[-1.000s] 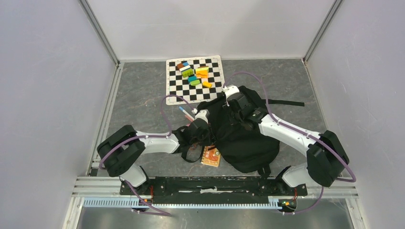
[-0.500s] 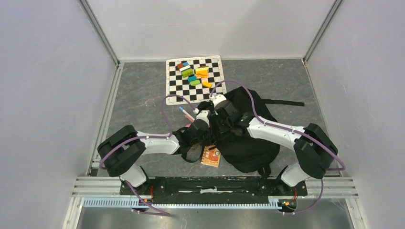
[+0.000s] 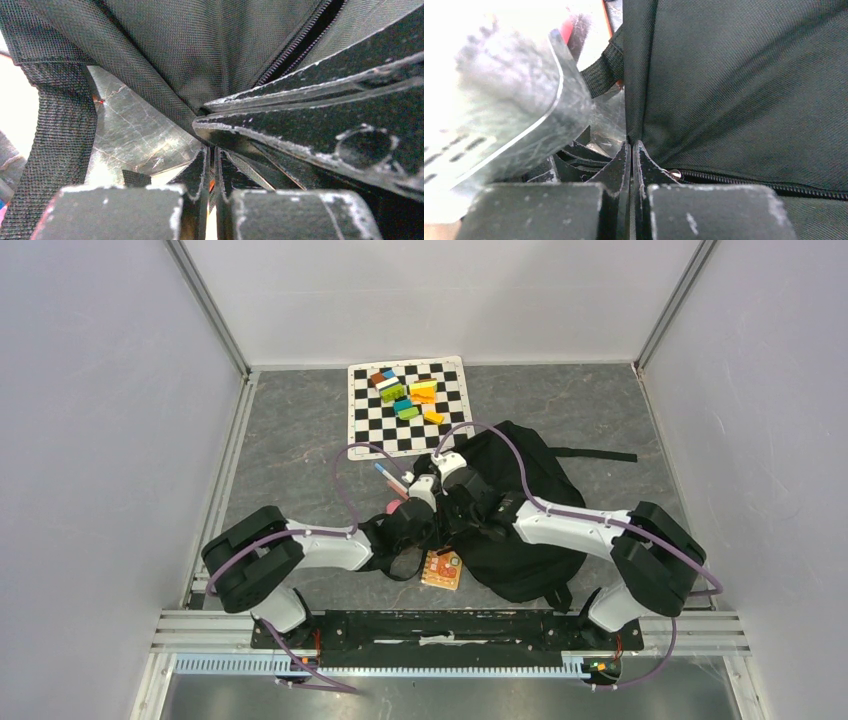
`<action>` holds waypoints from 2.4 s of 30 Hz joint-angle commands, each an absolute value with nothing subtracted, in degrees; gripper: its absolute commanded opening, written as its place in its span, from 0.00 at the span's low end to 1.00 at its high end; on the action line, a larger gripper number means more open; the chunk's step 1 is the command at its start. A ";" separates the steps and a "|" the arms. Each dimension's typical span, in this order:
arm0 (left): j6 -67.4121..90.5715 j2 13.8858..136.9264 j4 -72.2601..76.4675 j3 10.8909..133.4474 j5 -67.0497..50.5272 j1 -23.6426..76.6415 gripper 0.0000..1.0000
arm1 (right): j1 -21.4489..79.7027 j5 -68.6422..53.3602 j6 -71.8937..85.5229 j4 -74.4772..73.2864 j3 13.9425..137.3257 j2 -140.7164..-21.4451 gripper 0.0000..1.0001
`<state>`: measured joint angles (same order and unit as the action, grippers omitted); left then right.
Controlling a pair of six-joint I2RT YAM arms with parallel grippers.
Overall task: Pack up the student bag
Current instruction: Unzip the student bag at the center of the board, then adjust the student bag at the center of the board.
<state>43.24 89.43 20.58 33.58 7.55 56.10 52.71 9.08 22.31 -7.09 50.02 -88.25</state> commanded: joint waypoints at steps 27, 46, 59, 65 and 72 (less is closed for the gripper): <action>36.94 89.48 19.13 43.12 17.29 74.90 0.02 | 38.94 34.41 32.29 -27.88 39.68 -62.95 0.98; 33.29 87.62 18.13 44.37 14.77 76.77 0.30 | 36.22 32.65 22.53 -16.77 39.37 -64.60 0.00; 34.40 75.39 1.29 51.61 23.77 75.91 0.87 | 34.50 14.61 -10.39 -0.42 45.06 -63.59 0.00; 38.06 76.72 -2.26 54.81 21.06 69.89 0.88 | 33.04 10.14 -12.25 6.43 39.05 -58.57 0.00; 37.39 86.07 2.51 59.47 16.65 65.39 0.89 | 32.92 22.67 2.57 5.91 29.18 -52.23 0.00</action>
<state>36.18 81.21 -0.19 55.20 19.79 66.89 32.95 15.90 -5.96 -0.38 32.91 -56.07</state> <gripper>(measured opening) 0.885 0.010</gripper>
